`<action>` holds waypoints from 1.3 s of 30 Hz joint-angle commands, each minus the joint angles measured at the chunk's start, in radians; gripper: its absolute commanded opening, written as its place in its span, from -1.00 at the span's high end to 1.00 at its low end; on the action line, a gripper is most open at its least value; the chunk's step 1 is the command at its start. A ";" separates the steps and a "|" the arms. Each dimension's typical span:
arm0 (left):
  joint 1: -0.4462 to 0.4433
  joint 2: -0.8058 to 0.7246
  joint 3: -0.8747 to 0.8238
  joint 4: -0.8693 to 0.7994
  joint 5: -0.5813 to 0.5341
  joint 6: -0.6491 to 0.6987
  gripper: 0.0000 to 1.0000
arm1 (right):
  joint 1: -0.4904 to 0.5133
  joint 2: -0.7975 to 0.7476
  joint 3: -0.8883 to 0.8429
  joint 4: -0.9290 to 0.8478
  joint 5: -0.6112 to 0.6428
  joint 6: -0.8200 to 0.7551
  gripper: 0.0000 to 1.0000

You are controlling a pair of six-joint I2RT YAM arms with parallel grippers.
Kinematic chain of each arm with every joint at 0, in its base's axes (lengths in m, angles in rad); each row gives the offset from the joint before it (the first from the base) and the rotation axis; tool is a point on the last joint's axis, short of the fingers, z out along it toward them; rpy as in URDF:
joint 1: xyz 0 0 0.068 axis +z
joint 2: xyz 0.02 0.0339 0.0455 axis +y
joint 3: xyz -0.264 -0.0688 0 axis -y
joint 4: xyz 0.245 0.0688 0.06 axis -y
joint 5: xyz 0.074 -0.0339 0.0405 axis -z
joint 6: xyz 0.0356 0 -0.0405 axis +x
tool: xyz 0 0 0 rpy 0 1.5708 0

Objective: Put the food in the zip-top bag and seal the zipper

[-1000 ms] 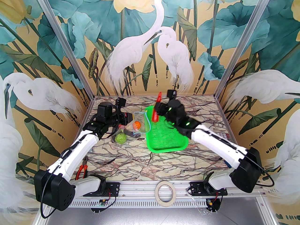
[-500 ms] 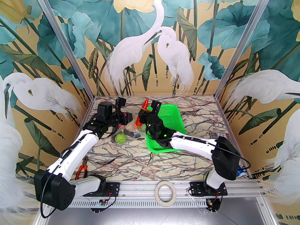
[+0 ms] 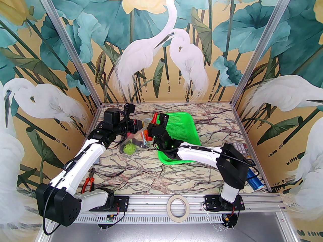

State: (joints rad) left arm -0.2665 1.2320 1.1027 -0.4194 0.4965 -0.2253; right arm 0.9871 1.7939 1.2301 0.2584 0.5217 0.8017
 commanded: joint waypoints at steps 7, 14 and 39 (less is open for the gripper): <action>0.009 -0.008 0.026 0.000 0.013 -0.012 0.82 | -0.004 0.056 0.144 -0.230 -0.221 0.016 0.64; 0.008 -0.009 0.028 -0.004 0.011 -0.011 0.83 | -0.038 0.002 0.210 -0.378 -0.339 -0.063 -0.05; 0.008 -0.031 0.031 -0.041 0.015 0.006 0.83 | -0.301 -0.145 0.207 -0.812 -0.699 -0.423 0.21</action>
State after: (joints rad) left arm -0.2562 1.2297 1.1046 -0.4362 0.4969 -0.2276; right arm 0.6807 1.6176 1.4353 -0.5282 -0.0746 0.4385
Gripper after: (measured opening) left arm 0.090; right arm 0.412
